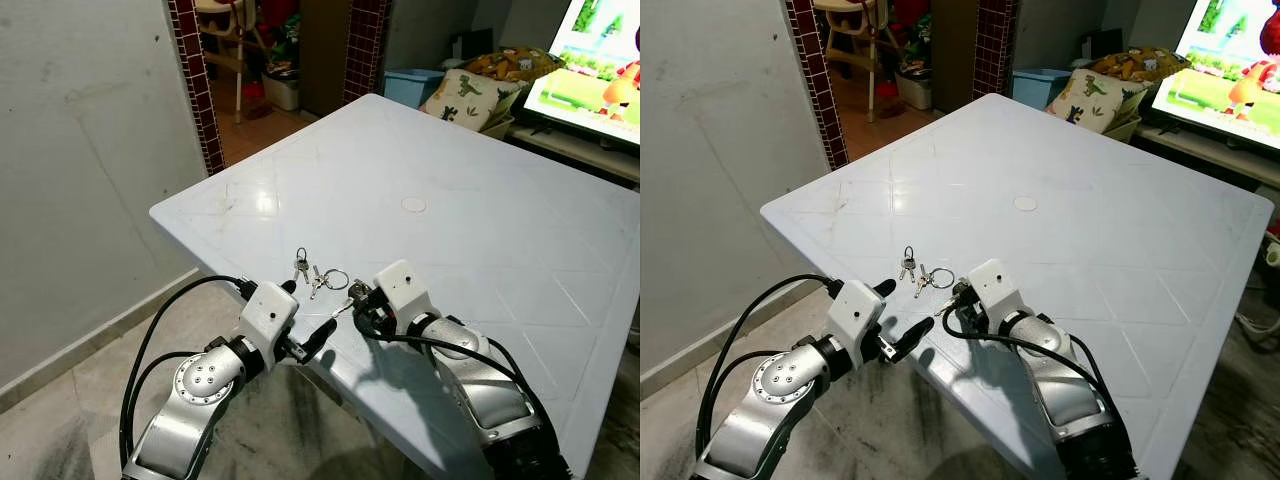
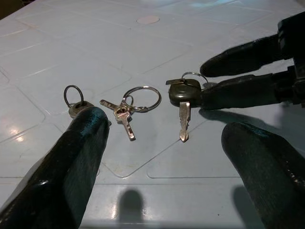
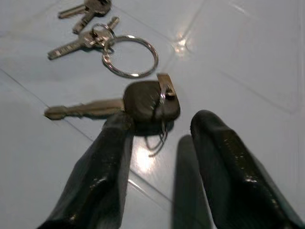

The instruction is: Hang keys on a hook

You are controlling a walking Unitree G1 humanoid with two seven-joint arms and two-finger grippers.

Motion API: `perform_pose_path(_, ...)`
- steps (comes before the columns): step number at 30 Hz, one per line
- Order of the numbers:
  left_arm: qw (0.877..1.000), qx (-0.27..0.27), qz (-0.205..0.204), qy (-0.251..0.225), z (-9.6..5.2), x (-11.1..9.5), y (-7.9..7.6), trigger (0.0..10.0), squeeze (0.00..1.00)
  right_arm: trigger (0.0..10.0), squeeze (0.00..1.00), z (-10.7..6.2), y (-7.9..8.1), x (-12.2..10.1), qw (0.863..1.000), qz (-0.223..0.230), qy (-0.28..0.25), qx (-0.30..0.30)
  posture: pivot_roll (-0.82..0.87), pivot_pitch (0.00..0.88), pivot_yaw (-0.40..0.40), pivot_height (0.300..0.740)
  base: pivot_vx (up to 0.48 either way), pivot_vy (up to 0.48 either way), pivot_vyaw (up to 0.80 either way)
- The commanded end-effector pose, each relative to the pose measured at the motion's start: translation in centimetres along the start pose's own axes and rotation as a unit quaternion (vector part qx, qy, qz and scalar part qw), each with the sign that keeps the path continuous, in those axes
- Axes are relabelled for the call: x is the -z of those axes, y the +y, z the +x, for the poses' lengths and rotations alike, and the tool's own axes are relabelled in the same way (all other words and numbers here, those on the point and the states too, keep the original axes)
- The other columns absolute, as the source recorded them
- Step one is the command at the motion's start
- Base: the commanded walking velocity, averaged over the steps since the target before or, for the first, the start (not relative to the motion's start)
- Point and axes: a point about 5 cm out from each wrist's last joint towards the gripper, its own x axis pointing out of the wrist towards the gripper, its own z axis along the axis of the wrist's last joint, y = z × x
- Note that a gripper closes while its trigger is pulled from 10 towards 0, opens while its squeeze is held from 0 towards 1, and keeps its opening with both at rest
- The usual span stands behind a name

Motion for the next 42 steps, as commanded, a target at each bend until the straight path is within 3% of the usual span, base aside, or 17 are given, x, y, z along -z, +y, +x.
perform_pose_path(1, 1.0, 0.002, 0.004, -0.003, 0.2, -0.2, -0.1, 10.0, 0.0, 0.0, 0.0, 0.1, -0.3, -0.4, 1.0, 0.011, -0.002, -0.001, 0.02, 0.0, -0.049, 0.74, 0.0, 0.0, 0.0)
perform_pose_path(42, 1.0, 0.003, 0.013, -0.002, 0.4, -0.1, -0.3, 10.0, 0.0, 0.0, 0.0, 1.3, -0.9, -0.8, 0.998, 0.053, -0.023, 0.019, 0.03, 0.0, -0.047, 0.74, 0.0, 0.0, 0.0)
